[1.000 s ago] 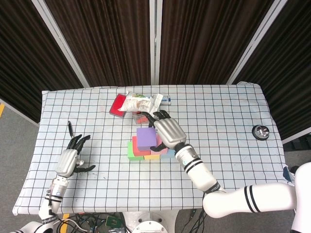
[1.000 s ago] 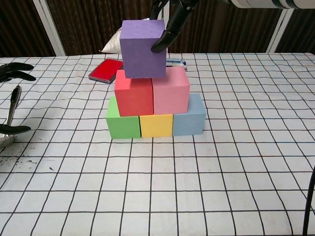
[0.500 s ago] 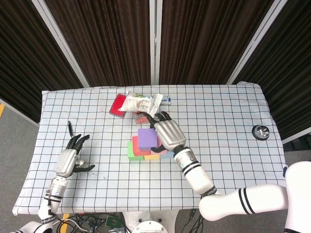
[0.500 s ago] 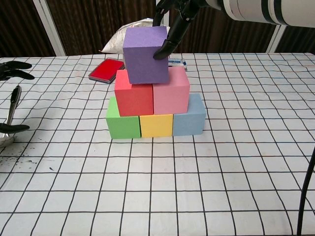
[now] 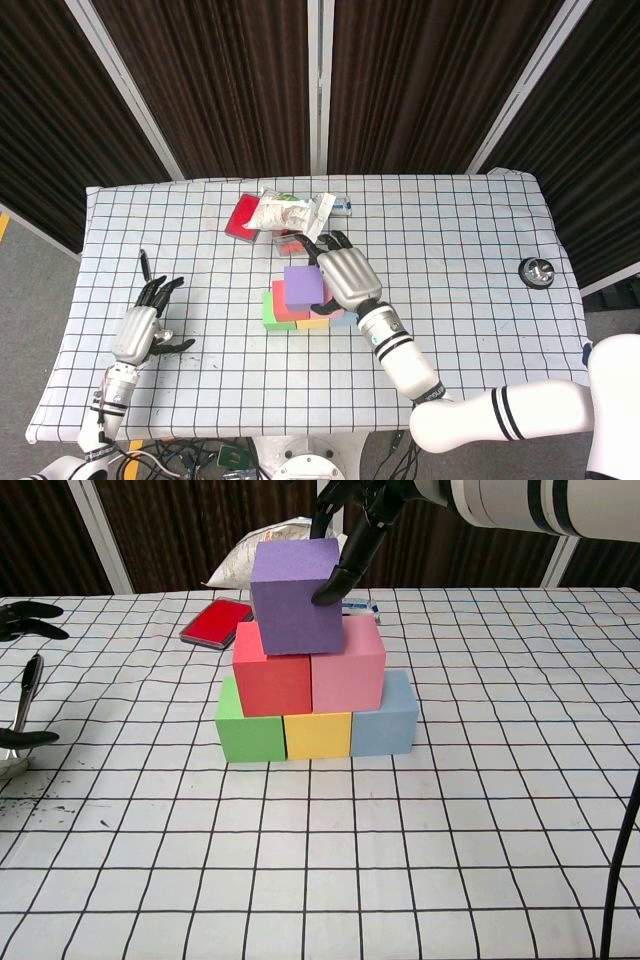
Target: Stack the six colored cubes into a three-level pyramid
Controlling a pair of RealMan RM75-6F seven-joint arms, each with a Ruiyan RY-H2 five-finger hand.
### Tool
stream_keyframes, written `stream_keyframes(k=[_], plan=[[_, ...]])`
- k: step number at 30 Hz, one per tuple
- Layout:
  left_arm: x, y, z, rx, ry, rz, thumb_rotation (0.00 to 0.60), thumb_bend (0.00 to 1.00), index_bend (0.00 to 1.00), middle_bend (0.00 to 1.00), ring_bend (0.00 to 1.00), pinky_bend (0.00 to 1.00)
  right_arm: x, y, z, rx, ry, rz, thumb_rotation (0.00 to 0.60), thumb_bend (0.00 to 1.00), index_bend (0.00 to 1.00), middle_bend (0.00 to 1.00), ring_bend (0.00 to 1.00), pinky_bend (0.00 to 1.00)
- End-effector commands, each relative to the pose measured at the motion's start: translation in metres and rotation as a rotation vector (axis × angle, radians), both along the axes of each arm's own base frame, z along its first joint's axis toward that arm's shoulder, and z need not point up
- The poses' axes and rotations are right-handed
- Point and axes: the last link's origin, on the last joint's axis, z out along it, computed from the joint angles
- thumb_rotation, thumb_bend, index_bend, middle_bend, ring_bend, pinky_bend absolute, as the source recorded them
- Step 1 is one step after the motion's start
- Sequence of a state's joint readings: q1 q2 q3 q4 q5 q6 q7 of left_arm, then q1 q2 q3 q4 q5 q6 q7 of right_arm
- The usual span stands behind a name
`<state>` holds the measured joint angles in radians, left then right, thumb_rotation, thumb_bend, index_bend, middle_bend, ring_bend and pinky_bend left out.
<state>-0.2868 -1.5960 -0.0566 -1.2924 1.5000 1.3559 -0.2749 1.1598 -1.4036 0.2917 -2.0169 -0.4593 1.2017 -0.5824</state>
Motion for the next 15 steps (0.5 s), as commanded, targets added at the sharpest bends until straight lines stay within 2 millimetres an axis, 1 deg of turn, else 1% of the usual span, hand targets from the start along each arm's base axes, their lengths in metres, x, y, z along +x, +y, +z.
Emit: stream_keyframes(k=[1,8,15], plan=[[0.0001,0.0,0.0002,0.001,0.0,-0.001,0.6,0.0,0.09,0.13,0.0,0.01,0.0001,-0.0006,-0.0003,0.004,0.0,-0.001,0.6,0.14,0.0,0.48,0.1,0.0],[-0.0009,-0.0002,0.0006,-0.004,0.003,-0.001,0.6,0.0,0.09,0.13,0.0,0.01,-0.0003,-0.0044,0.0002,0.036,-0.004,-0.001,0.6,0.14,0.0,0.48,0.1,0.0],[-0.0009,-0.0004,-0.0003,-0.006,0.004,-0.001,0.6,0.0,0.09,0.13,0.0,0.01,-0.0003,-0.0073,0.002,0.028,-0.004,0.004,0.6,0.14,0.0,0.48,0.1,0.0]])
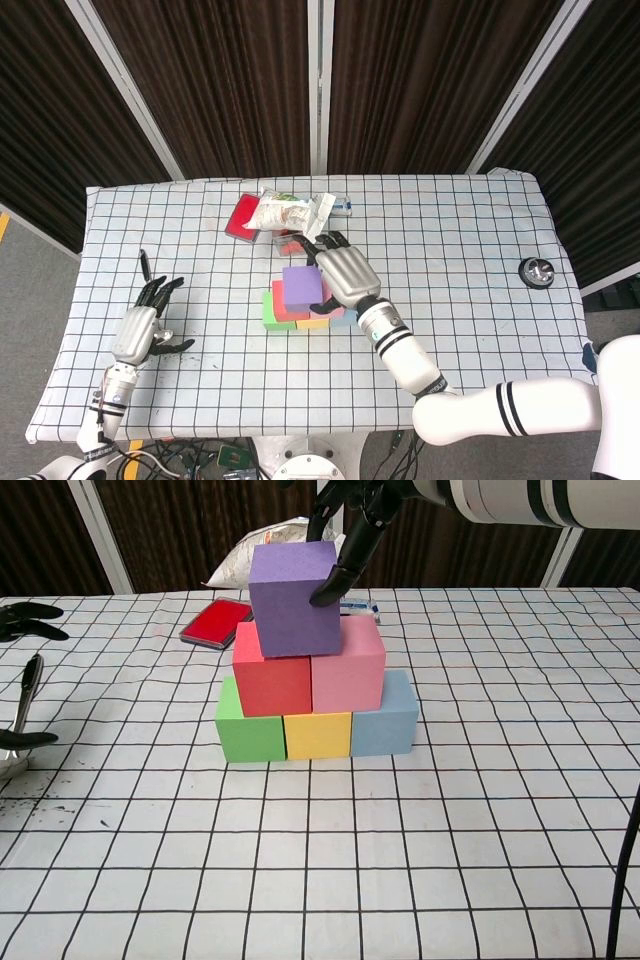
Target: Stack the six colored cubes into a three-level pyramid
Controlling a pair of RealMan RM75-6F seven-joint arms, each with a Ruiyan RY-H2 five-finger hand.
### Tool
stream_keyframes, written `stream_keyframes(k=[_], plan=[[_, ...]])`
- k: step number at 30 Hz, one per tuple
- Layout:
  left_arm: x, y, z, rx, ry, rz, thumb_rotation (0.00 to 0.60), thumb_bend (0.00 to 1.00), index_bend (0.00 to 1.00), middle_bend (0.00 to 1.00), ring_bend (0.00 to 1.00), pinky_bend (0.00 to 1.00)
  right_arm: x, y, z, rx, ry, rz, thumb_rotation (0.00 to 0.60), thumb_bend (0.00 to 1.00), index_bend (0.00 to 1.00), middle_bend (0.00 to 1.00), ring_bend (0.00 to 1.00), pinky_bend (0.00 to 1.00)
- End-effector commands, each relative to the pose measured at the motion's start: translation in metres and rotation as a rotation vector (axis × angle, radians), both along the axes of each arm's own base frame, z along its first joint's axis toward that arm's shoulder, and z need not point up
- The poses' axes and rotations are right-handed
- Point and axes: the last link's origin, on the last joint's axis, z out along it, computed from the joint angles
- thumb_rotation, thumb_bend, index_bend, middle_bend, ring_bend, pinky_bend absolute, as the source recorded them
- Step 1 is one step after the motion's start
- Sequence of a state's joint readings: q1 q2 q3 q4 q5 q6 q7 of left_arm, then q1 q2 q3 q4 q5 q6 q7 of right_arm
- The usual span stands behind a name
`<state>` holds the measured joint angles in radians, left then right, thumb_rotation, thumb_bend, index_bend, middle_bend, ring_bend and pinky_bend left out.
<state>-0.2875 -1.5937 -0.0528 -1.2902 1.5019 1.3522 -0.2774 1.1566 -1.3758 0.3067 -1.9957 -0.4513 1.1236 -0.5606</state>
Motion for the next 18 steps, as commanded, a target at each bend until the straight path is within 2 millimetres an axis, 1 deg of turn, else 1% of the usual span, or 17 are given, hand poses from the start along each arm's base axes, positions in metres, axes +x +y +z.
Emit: stream_keyframes(k=[1,18], plan=[[0.0,0.0001,0.0,0.001,0.001,0.0,0.6,0.0,0.09,0.13,0.0,0.01,-0.0004,-0.0012,0.0004,-0.003,0.0,-0.001,0.6,0.14,0.0,0.48,0.1,0.0],[0.0008,0.0,-0.0006,0.001,0.003,-0.003,0.6,0.0,0.09,0.13,0.0,0.01,-0.0017,-0.0031,-0.004,-0.001,0.002,-0.001,0.6,0.14,0.0,0.48,0.1,0.0]])
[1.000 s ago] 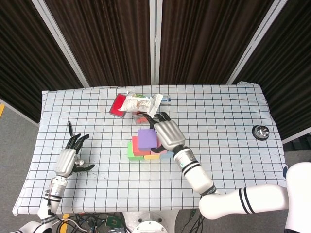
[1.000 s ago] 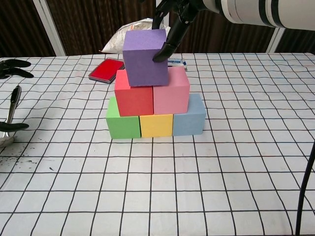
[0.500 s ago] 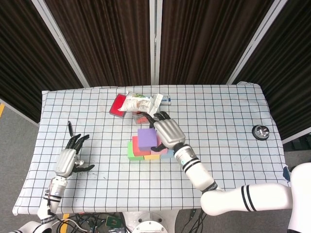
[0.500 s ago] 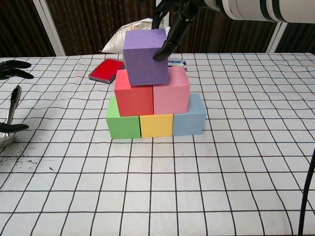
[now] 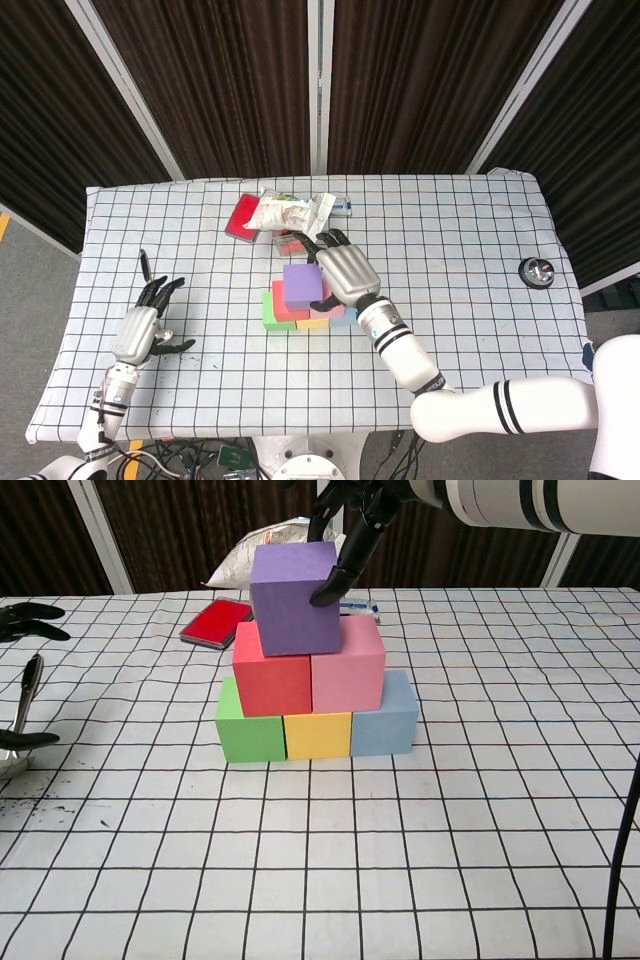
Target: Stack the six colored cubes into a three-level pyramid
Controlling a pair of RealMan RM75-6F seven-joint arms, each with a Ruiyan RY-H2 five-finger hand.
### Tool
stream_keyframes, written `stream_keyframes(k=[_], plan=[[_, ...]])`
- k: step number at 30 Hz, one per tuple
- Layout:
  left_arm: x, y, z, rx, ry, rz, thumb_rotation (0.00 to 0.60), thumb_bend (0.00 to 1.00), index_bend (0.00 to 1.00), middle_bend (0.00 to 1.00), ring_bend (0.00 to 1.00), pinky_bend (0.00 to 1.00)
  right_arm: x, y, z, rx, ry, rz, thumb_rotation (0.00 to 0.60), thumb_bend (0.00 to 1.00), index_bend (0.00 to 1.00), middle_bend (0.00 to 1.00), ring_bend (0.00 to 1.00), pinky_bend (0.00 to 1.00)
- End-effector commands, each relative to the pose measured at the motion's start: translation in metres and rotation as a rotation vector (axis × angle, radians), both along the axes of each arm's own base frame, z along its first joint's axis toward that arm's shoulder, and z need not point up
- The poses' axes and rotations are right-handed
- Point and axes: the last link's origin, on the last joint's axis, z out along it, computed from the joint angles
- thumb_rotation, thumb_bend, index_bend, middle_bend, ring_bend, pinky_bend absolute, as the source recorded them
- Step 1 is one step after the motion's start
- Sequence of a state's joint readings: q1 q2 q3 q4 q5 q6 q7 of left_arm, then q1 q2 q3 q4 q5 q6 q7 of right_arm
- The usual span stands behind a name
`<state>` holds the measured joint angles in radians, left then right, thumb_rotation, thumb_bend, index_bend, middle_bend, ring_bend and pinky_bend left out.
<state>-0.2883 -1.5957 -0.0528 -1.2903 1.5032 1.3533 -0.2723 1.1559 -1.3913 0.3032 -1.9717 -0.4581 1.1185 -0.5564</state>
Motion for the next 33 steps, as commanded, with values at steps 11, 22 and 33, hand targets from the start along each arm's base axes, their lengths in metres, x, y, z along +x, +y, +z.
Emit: stream_keyframes(k=[11,22,33], plan=[[-0.0007,-0.0003,-0.0002,-0.002,-0.002,0.003,0.6,0.0,0.09,0.13,0.0,0.01,0.0,-0.0008,-0.001,0.011,0.002,0.008,0.6,0.14,0.0,0.48,0.11,0.0],[-0.0009,-0.0004,-0.0004,0.002,-0.001,0.005,0.6,0.0,0.09,0.13,0.0,0.01,-0.0009,-0.0013,-0.0009,0.008,0.005,0.008,0.6,0.14,0.0,0.48,0.11,0.0],[-0.0017,-0.0005,-0.0004,0.006,-0.002,0.008,0.6,0.0,0.09,0.13,0.0,0.01,-0.0015,-0.0016,-0.0034,0.016,-0.003,0.001,0.6,0.15,0.0,0.48,0.11,0.0]])
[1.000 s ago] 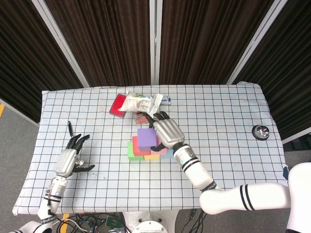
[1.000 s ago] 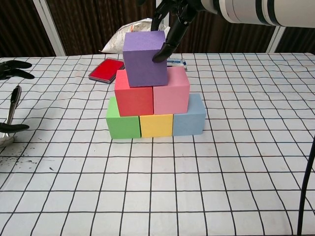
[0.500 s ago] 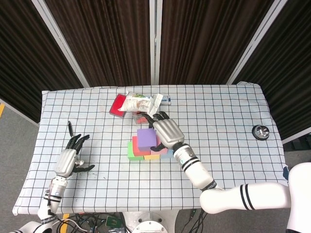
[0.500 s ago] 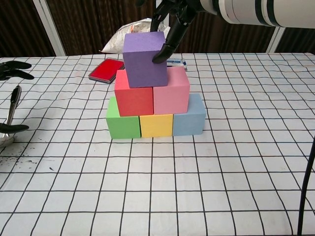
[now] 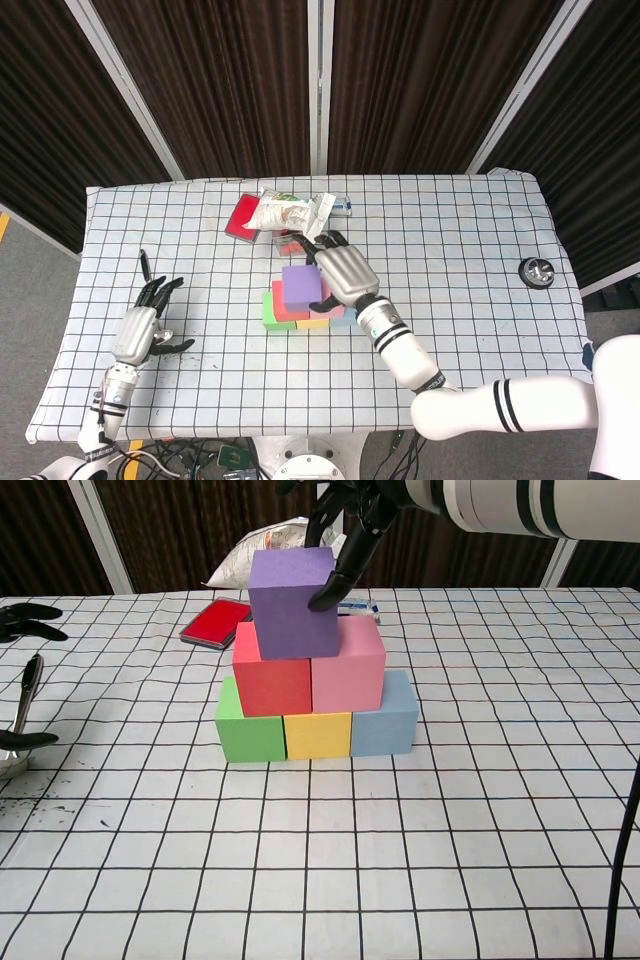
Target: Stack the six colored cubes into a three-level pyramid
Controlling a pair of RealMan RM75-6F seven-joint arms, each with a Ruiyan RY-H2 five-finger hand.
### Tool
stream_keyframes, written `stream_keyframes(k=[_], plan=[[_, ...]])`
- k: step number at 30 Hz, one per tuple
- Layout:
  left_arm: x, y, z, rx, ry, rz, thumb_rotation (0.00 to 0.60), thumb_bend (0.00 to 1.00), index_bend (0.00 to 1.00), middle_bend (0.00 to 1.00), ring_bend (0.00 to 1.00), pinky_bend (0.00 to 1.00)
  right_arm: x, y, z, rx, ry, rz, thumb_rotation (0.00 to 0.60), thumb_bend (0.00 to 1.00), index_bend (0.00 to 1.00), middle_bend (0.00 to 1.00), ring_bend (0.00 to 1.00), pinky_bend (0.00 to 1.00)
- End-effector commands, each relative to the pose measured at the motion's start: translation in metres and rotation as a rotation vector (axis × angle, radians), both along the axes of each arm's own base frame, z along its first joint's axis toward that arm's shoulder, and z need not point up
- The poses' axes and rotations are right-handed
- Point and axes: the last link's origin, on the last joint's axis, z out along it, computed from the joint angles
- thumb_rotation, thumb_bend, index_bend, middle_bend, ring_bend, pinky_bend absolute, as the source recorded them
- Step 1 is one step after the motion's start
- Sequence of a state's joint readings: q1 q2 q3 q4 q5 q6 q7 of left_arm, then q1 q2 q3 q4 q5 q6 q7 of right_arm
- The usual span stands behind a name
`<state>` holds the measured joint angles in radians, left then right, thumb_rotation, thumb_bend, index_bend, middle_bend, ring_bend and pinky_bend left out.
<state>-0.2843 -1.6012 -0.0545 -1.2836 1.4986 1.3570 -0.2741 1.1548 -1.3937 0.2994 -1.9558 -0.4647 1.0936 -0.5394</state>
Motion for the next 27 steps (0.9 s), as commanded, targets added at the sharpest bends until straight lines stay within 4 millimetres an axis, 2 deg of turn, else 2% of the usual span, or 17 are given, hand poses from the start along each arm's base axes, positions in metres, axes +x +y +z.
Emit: stream_keyframes(k=[1,27], plan=[[-0.0003,0.0002,-0.0001,-0.002,0.001,0.0,0.6,0.0,0.09,0.13,0.0,0.01,-0.0005,-0.0001,-0.0008,0.002,0.004,0.0,0.6,0.15,0.0,0.48,0.11,0.0],[0.0004,0.0017,0.0001,-0.008,0.002,-0.006,0.6,0.0,0.09,0.13,0.0,0.01,0.0029,-0.0035,0.0018,0.004,-0.004,0.005,0.6,0.18,0.0,0.48,0.11,0.0]])
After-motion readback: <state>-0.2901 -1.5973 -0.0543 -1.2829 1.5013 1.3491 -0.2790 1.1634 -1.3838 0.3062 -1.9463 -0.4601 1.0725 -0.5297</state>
